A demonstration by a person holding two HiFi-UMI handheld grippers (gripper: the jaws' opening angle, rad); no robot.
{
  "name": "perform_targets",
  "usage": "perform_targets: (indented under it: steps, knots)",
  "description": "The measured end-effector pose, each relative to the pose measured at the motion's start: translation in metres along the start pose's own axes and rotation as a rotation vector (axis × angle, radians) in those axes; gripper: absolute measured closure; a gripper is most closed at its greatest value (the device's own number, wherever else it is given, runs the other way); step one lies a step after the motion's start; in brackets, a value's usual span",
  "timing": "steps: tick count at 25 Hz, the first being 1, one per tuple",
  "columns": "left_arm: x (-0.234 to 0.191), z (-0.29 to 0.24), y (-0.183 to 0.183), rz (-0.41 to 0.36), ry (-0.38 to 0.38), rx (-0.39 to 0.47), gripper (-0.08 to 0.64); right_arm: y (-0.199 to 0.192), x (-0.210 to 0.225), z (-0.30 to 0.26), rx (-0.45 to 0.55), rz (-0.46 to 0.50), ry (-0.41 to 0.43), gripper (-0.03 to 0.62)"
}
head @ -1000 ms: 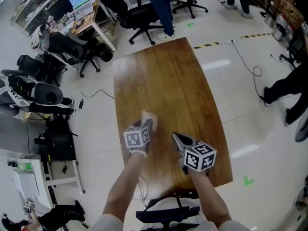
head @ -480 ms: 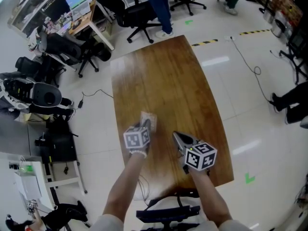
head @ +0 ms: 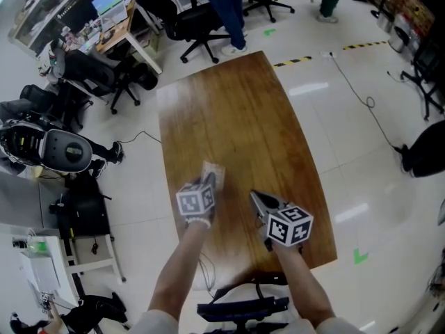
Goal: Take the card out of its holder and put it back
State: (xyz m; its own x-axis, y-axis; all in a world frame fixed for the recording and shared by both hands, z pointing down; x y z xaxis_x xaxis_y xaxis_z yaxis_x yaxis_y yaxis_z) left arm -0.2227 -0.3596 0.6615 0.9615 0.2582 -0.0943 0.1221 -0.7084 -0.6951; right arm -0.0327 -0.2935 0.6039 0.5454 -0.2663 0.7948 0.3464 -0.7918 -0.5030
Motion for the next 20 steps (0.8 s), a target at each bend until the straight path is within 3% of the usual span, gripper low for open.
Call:
perform_targets:
  steps: [20]
  knots:
    - [0.0, 0.043, 0.039, -0.064, 0.027, 0.051, 0.558, 0.003, -0.016, 0.008, 0.024, -0.007, 0.03, 0.581]
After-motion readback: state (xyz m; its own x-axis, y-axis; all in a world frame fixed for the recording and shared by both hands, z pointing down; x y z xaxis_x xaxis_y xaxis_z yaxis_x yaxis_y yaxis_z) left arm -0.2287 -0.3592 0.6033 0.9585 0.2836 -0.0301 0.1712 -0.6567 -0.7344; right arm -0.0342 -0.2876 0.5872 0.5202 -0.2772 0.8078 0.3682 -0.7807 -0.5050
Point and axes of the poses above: the fingertips, and each gripper's own axes: z backward along the fingers, x to its right, y out of its top, the point moved 4 cm from there along z, backward along the fingers, and after that the axes turned 11 degrees about -z, right-handed, at the moved point
